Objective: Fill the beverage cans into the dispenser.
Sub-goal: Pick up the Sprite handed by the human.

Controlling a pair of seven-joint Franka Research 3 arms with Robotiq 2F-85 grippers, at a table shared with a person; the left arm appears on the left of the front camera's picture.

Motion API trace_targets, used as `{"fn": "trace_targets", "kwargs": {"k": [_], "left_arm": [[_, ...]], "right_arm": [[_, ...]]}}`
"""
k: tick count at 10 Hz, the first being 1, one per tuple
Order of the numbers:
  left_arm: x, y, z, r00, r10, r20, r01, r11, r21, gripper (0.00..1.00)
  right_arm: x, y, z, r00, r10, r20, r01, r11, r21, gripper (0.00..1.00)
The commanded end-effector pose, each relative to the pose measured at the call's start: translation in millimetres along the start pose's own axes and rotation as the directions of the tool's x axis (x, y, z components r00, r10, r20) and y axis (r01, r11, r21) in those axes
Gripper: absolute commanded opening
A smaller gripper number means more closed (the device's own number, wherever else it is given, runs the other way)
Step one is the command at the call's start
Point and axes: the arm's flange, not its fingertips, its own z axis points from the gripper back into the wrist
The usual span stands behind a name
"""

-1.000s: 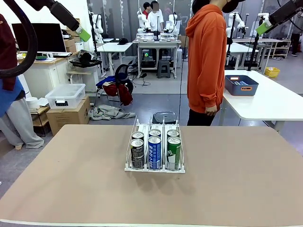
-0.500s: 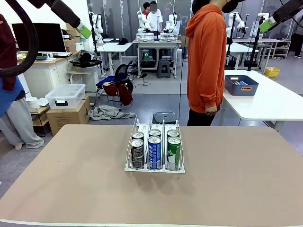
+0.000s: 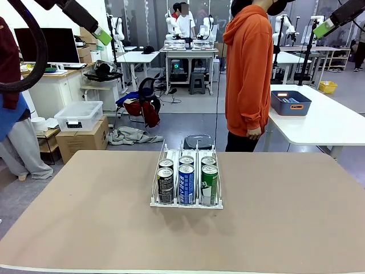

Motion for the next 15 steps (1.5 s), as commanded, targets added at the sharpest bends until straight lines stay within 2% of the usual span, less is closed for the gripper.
{"fn": "trace_targets", "kwargs": {"k": [1,15], "left_arm": [[-0.6,-1.7,1.0,1.000,-0.006,-0.006,0.006,1.000,-0.006,1.00],[-0.6,-1.7,1.0,1.000,-0.006,-0.006,0.006,1.000,-0.006,1.00]], "right_arm": [[0.2,-1.6,-0.4,1.000,-0.002,0.002,0.002,1.000,-0.006,1.00],[0.2,-1.6,-0.4,1.000,-0.002,0.002,0.002,1.000,-0.006,1.00]]}}
